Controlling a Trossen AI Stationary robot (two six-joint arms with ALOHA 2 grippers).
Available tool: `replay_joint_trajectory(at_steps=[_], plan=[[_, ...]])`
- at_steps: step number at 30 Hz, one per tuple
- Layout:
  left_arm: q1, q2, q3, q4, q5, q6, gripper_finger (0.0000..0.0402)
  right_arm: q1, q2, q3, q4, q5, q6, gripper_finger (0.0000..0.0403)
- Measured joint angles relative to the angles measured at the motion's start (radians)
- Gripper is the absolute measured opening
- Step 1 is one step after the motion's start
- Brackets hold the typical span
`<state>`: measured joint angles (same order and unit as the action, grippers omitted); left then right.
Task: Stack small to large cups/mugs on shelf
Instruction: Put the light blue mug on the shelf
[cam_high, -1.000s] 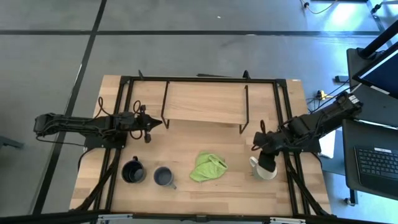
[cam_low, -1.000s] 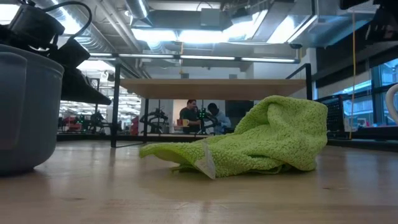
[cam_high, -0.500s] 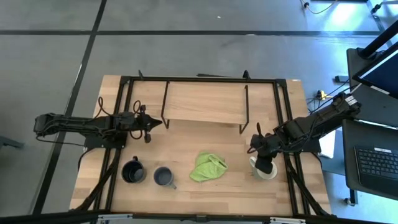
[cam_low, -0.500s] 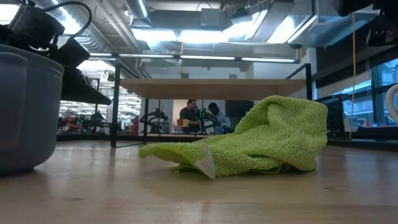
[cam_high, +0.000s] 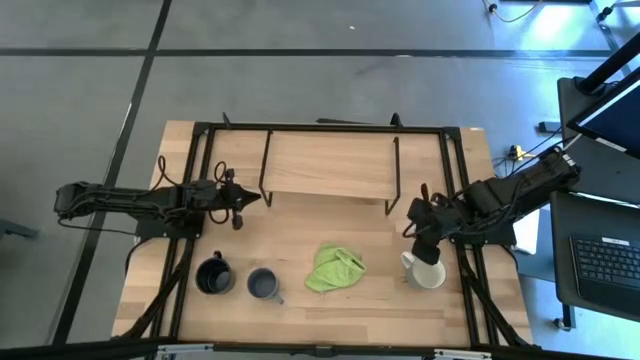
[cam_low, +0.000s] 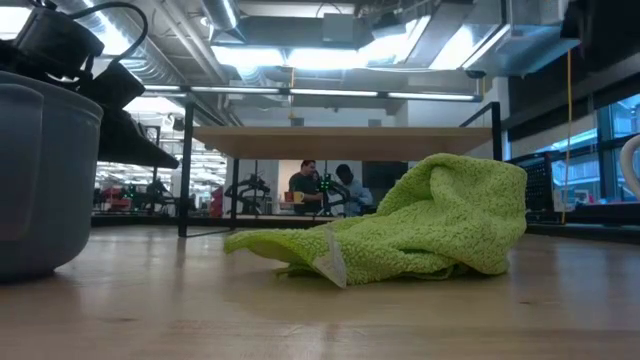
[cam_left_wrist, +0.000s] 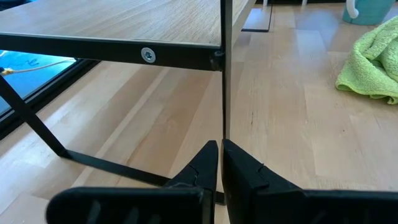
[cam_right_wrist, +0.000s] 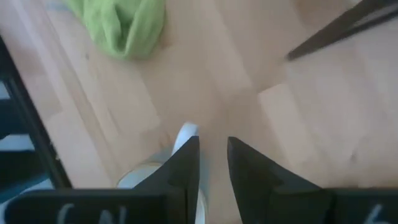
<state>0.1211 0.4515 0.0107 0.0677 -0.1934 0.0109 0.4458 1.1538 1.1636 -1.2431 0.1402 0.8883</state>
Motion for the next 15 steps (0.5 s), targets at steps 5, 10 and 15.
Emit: replay_joint_trajectory(at_steps=[5,10,15], plan=[[0.000,0.000,0.000,0.000,0.000,0.000,0.0014,0.000,0.000,0.057,-0.031,0.076,-0.020,0.0084],[0.000,0.000,0.000,0.000,0.000,0.000,0.0014,0.004,0.000,0.059,-0.151,0.019,-0.087,0.0085],[0.000,0.000,0.000,0.000,0.000,0.000,0.0014,0.041,-0.004,0.058,-0.333,-0.009,-0.055,0.0102]])
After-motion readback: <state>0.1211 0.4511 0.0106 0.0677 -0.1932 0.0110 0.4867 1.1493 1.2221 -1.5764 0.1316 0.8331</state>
